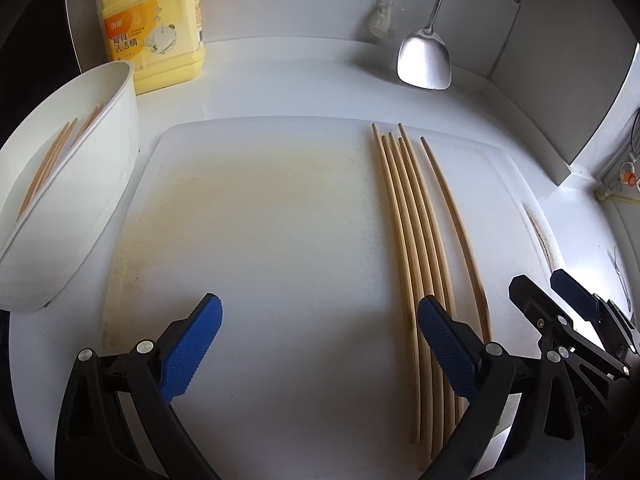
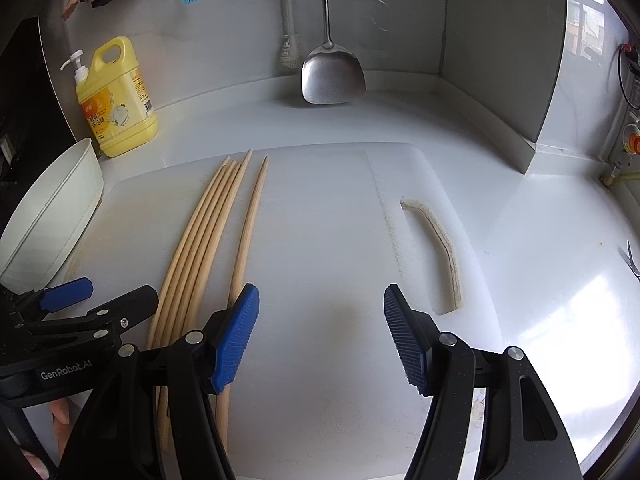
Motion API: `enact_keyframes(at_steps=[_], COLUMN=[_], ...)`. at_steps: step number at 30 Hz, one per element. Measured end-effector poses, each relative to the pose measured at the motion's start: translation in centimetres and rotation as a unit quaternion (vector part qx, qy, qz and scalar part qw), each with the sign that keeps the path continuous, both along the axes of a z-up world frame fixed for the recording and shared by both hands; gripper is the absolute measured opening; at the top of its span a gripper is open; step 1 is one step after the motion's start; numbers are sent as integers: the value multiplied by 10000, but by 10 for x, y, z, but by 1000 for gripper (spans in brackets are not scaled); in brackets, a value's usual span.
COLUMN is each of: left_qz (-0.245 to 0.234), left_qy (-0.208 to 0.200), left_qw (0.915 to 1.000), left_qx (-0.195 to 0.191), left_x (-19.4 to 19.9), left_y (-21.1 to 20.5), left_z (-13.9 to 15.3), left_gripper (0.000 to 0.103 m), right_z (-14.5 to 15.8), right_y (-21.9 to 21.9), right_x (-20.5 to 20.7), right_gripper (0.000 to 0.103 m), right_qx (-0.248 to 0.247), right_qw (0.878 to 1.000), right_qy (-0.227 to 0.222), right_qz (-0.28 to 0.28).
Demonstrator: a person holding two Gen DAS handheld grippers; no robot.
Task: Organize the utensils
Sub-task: 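Lower both open tools beside the chopstick bundle on the cutting board, then close the left tool on a chopstick while the right tool grasps another chopstick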
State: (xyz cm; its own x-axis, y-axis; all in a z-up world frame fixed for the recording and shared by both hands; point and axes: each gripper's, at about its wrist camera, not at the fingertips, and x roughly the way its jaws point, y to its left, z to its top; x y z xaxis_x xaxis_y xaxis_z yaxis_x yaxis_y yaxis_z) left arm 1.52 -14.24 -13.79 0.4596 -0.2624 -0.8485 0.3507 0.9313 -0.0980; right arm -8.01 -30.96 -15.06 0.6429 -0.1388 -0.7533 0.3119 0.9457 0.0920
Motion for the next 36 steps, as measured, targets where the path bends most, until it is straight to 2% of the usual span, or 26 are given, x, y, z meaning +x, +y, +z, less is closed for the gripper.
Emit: enact_keyframes(at_steps=[9,17,20,23,25,26,36], left_qz=[-71,-9,22,39,19,56,382], left_qy=[-116,-178,-195,-112,-128,-147,-251], left_qw=[9995,9990,9989,9995,9993,9986,9975], left_qx=[270,411,422,278,356,498,534], left_x=[1,2,4,7,10,12,32], left_y=[-6,-2,2,5,1,-1,12], left_z=[-3,0,0,-2,-2,-4,-4], left_gripper=[98,98,98,98,98,98,98], right_z=[1,1,1,0,0,0,-4], right_y=[-4,6,6,9,10,10,19], right_x=[-1,3,5,8,10,10,20], right_gripper=[62,62,62,62,62,62,62], right_qx=[58,61,93,72,47,41,-61], right_qw=[9999,9999,9998,9996,9996,9996,9989], right_qy=[-41,-17,-20,5,8,7,73], right_qz=[-76,142,180,273,290,282,460])
